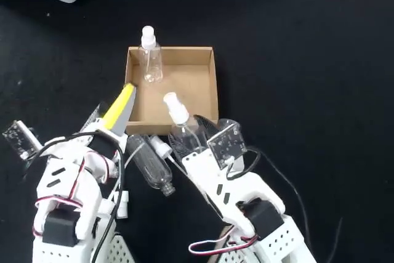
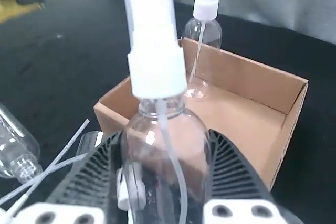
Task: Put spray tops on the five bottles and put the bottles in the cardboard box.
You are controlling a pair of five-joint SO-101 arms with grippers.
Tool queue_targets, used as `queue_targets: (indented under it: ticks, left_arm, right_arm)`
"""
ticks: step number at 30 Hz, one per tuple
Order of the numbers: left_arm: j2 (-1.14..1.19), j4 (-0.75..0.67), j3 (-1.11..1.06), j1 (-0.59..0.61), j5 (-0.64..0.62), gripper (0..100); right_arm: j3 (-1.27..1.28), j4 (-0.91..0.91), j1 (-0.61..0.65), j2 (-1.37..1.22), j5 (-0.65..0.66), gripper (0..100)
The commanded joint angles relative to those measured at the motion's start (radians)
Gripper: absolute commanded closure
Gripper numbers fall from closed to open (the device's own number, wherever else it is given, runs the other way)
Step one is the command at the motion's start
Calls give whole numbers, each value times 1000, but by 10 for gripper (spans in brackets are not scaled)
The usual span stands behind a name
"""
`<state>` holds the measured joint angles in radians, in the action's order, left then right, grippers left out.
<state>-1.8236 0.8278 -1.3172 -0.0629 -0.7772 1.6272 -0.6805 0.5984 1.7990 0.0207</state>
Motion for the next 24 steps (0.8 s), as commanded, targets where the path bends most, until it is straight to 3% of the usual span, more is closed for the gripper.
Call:
queue_targets:
  ticks: [1, 11, 17, 24]
  left_arm:
    - [-3, -23, -8, 13, 12, 700]
    - [-3, -121, -140, 2, 117, 700]
    - [-3, -169, -170, 1, 117, 701]
    - [-3, -167, -170, -41, 117, 701]
  right_arm:
    - [-12, 35, -23, 139, -2, 899]
    - [-5, 28, -9, 140, 41, 900]
    - [-5, -8, 83, 140, 77, 950]
    - [-4, -9, 87, 140, 77, 949]
